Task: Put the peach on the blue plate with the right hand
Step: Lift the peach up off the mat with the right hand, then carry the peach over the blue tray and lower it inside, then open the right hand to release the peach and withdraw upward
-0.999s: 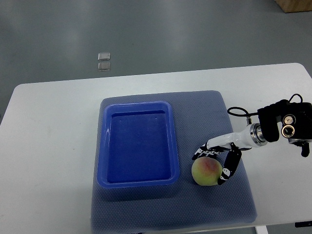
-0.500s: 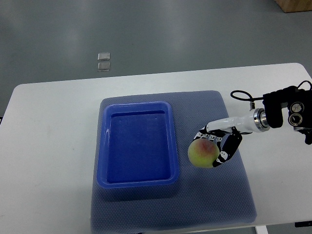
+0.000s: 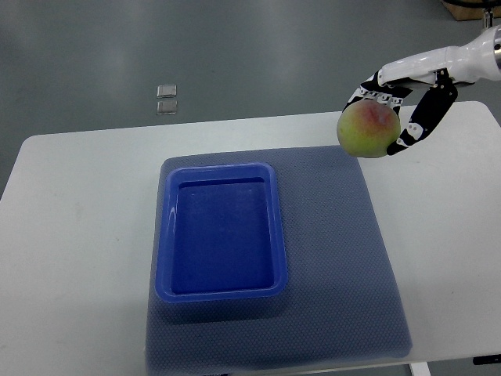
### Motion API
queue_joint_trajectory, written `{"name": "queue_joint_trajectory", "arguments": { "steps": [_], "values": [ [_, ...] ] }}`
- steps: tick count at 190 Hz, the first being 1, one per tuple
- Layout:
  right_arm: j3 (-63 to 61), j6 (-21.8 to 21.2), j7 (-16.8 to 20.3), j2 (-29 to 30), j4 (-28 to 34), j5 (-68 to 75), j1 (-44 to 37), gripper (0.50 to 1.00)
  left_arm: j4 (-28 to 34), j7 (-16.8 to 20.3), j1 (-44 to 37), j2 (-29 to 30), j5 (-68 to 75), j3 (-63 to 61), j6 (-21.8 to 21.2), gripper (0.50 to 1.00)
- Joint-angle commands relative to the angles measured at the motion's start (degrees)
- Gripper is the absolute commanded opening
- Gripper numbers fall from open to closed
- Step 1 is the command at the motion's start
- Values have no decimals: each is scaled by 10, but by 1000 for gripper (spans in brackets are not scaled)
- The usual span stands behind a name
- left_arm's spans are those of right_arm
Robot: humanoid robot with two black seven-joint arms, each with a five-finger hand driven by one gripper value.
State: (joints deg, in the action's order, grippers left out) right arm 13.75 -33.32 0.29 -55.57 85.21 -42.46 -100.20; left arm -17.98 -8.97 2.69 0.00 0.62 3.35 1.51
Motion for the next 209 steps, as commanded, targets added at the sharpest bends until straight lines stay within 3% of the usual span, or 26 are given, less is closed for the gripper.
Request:
{"name": "queue_joint_trajectory", "arguments": {
  "steps": [1,17,18,26,38,39,53,63,64,65,75,76,80,89,99,101,114,115,119,180,195,205,206,209],
  "values": [
    [-1,12,4,8,-7,1,-1,500,0,0,0,0,1,0,1,1000],
    [-1,23,5,20,-14,2,0,500,0,0,0,0,1,0,1,1000],
    [-1,48,6,63,-34,4,1,500,0,0,0,0,1,0,1,1000],
    [-1,68,5,108,-54,4,1,500,-2,-1,0,0,2,0,1,1000],
    [-1,70,5,120,-60,5,3,500,-3,-1,0,0,2,0,1,1000],
    [-1,86,5,175,-87,19,7,500,-7,-1,0,0,1,0,1,1000],
    [0,97,6,256,-137,51,19,500,-7,-1,0,0,1,0,1,1000],
    [0,97,6,256,-137,51,19,500,-7,-1,0,0,1,0,1,1000],
    [0,98,6,320,-185,60,40,500,-7,-1,0,0,1,0,1,1000],
    [0,98,6,331,-194,60,44,500,-6,-1,0,0,1,0,1,1000],
    [0,98,6,331,-194,60,44,500,-6,-1,0,0,1,0,1,1000],
    [0,98,6,387,-243,60,61,500,-6,-1,0,0,1,0,0,1000],
    [0,98,6,410,-261,60,69,500,-6,0,0,0,1,0,0,1000],
    [0,98,6,444,-290,58,90,500,-6,-1,0,0,0,1,0,1000],
    [0,98,6,444,-290,58,90,500,-6,-1,0,0,0,1,0,1000],
    [0,98,6,488,-325,55,119,500,-7,-1,0,0,1,1,1,1000],
    [0,98,6,502,-334,55,128,500,-7,-1,0,0,1,1,1,1000],
    [0,104,5,528,-353,55,146,500,-7,-1,0,0,1,1,1,1000],
    [0,109,5,541,-361,55,156,500,-7,-1,0,0,2,1,1,1000],
    [1,133,4,556,-418,39,221,523,-7,-1,1,0,3,0,1,1000],
    [1,137,2,556,-428,19,241,586,-7,-1,1,0,3,0,1,1000],
    [1,137,2,556,-428,19,241,586,-7,-1,1,0,3,0,1,1000],
    [0,137,1,556,-431,13,248,625,-7,-1,1,0,3,0,1,1000],
    [0,137,1,556,-432,13,250,639,-7,-1,1,0,3,0,1,1000]
  ]
}}
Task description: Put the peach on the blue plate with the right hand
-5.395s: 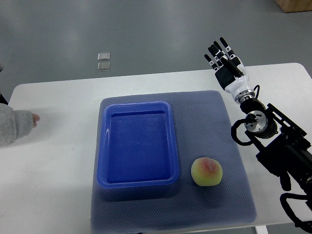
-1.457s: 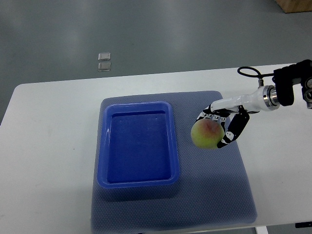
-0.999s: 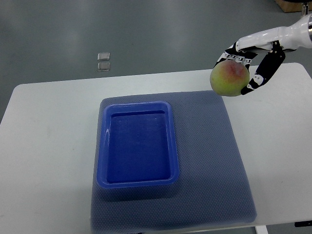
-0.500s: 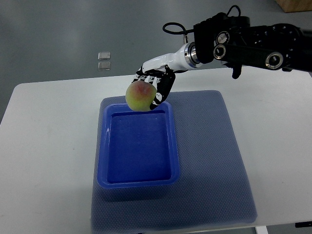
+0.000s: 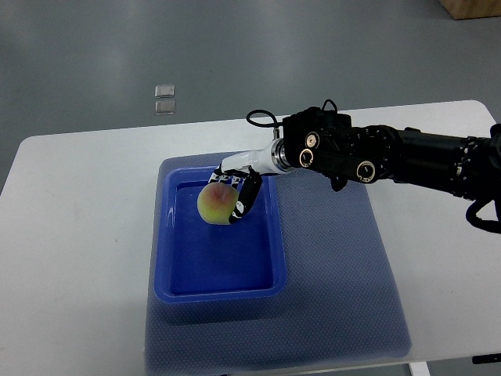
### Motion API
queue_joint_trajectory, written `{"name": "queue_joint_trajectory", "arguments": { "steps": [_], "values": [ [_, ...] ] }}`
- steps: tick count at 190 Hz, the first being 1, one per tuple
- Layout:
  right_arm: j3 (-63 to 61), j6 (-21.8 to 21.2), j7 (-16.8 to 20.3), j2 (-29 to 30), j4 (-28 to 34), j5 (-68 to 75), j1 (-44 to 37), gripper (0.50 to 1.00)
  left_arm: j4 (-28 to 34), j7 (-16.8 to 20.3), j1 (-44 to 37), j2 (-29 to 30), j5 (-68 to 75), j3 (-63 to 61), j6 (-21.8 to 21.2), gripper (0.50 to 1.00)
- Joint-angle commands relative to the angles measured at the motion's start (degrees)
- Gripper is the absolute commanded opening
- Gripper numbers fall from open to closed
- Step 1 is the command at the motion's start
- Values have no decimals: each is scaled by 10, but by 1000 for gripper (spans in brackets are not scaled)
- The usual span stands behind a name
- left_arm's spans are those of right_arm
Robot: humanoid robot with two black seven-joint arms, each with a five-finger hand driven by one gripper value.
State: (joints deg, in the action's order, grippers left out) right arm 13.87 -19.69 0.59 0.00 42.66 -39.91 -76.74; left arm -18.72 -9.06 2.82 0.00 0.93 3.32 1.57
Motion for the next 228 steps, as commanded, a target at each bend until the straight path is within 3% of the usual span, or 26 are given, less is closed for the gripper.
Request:
{"name": "queue_joint_trajectory", "arguments": {
  "steps": [1,7,17,18,28,38,39,51,127,156,157,171,183,184,192,211,212,228],
  "values": [
    [-2,1,-2,0,-7,-13,16,656,0,0,0,0,0,0,0,1000],
    [-2,2,-2,0,-7,-13,19,697,0,0,0,0,0,0,0,1000],
    [-2,2,-2,0,-7,-13,19,697,0,0,0,0,0,0,0,1000],
    [-2,1,-3,0,-7,-13,22,755,0,0,0,0,0,0,0,1000],
    [-3,1,-3,0,-7,-12,23,809,1,0,0,0,0,0,-1,1000],
    [-3,1,-3,0,-7,-12,23,809,1,0,0,0,0,0,-1,1000],
    [-3,2,-3,0,-7,-12,23,852,1,0,0,0,0,0,0,1000],
    [-4,3,-3,0,-7,-12,22,936,1,0,-1,0,0,0,0,1000],
    [-85,3,-3,0,1,-3,-18,938,3,0,0,0,0,0,-1,1000],
    [-163,4,-4,-42,1,-3,-18,938,3,0,0,0,0,0,-1,1000],
    [-216,9,-5,-67,1,-3,-10,938,3,0,-1,0,0,0,-1,1000],
    [-316,40,-16,-94,1,-2,35,938,3,0,0,0,0,0,-1,1000],
    [-335,47,-20,-97,1,-2,44,938,3,0,-1,0,0,0,-1,1000],
    [-423,88,-42,-104,1,-2,93,938,3,0,0,0,0,0,-1,1000],
    [-495,110,-58,-103,0,-2,132,938,3,0,0,0,0,0,-1,1000],
    [-557,117,-67,-98,0,-2,165,938,2,0,-1,0,0,0,-1,1000],
    [-628,120,-75,-93,-1,1,204,938,2,0,-1,0,0,-1,-2,1000],
    [-727,123,-79,-76,-2,34,263,938,3,0,-1,0,0,-1,-2,1000]
  ]
}}
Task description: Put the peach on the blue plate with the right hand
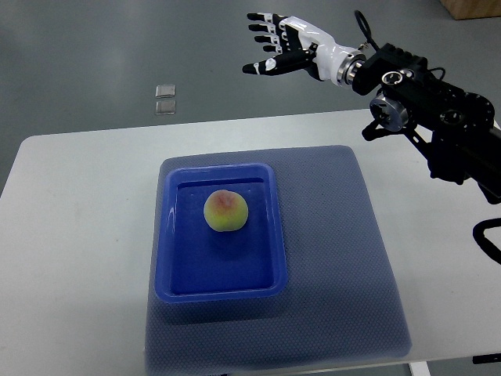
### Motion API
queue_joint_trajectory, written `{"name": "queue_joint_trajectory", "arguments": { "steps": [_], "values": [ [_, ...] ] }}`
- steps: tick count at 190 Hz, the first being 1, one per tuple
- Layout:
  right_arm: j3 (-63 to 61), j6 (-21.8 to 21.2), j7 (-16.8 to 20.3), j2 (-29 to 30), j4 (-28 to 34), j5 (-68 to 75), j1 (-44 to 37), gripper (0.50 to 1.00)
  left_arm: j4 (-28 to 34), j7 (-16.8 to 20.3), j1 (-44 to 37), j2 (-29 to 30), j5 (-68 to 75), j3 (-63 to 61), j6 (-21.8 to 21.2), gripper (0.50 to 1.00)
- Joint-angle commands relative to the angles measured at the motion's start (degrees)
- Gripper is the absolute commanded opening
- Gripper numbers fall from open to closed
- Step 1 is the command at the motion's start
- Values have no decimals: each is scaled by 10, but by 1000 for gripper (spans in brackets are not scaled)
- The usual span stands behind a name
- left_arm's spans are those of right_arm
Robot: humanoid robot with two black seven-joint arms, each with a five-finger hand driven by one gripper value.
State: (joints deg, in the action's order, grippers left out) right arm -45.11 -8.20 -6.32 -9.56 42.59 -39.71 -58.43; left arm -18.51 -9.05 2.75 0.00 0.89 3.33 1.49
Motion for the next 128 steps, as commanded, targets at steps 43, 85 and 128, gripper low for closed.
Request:
{"name": "queue_joint_trajectory", "arguments": {
  "steps": [43,85,128],
  "values": [
    [-219,1,-68,75,-7,217,154,936,1,0,0,0,0,-2,-1,1000],
    [-212,-7,-106,89,-11,276,175,938,6,0,0,0,-1,-2,-2,1000],
    [-212,-4,-108,96,-31,279,176,938,7,0,0,0,-1,-2,-5,1000]
  ]
}}
